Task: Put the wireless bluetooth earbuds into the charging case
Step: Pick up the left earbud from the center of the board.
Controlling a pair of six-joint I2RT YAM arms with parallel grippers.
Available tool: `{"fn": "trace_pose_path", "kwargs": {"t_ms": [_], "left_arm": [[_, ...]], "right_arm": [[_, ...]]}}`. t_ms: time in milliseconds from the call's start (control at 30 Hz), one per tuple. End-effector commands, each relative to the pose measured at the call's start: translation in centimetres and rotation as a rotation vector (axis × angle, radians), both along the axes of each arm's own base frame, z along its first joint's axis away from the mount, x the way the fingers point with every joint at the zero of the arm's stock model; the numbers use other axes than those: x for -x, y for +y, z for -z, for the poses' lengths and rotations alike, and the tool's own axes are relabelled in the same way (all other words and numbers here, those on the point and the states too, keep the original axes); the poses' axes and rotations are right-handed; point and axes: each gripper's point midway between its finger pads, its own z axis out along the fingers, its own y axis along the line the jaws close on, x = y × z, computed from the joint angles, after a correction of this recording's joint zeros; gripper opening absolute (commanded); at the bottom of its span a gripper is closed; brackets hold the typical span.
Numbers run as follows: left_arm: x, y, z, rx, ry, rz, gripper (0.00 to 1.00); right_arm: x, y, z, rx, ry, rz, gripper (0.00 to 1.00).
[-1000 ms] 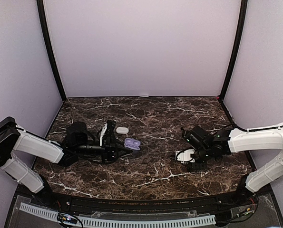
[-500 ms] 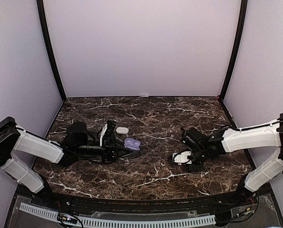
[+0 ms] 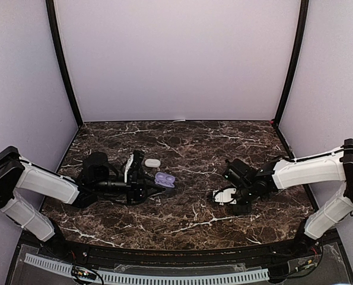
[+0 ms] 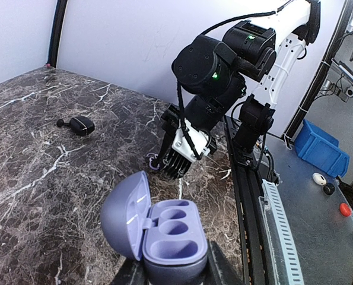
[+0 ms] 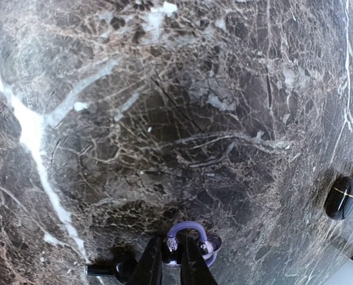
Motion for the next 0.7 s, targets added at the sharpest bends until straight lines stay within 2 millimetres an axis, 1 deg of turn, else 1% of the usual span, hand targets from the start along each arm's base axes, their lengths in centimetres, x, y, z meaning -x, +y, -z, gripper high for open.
{"fn": "trace_pose_path", "kwargs": {"t_ms": [0, 167, 267, 400, 467, 567, 667], "left_arm": [[0.4, 0.2, -1.1, 0.02, -0.041, 0.003, 0.22], [0.4, 0.2, -1.1, 0.021, -0.043, 0.003, 0.22], [0.4, 0.2, -1.1, 0.02, -0.043, 0.002, 0.22], [0.3, 0.2, -1.1, 0.02, -0.044, 0.0, 0.22], [0.4, 0.2, -1.1, 0.02, -0.044, -0.001, 0.22], [0.3, 0.2, -1.1, 0.019, -0.045, -0.002, 0.22], [0.3, 0.2, -1.1, 0.019, -0.043, -0.004, 0.22]], "right_arm": [[-0.5, 1.3, -0.5, -0.033, -0.005, -0.002, 0.1], [-0.3, 2.9, -1.1, -0.09, 0.018, -0.025, 0.07], [0.3, 4.6, -2.0, -0.152, 0.037, -0.071, 0.06], [2.3, 7.4, -3.8, -0.266, 0.071, -0.192, 0.06], [3.3, 8.4, -4.7, -0.316, 0.074, -0.25, 0.06], [3.7, 8.9, -5.6, -0.362, 0.052, -0.283, 0.06], [3.5, 8.5, -5.6, -0.357, 0.039, -0.267, 0.07]]}}
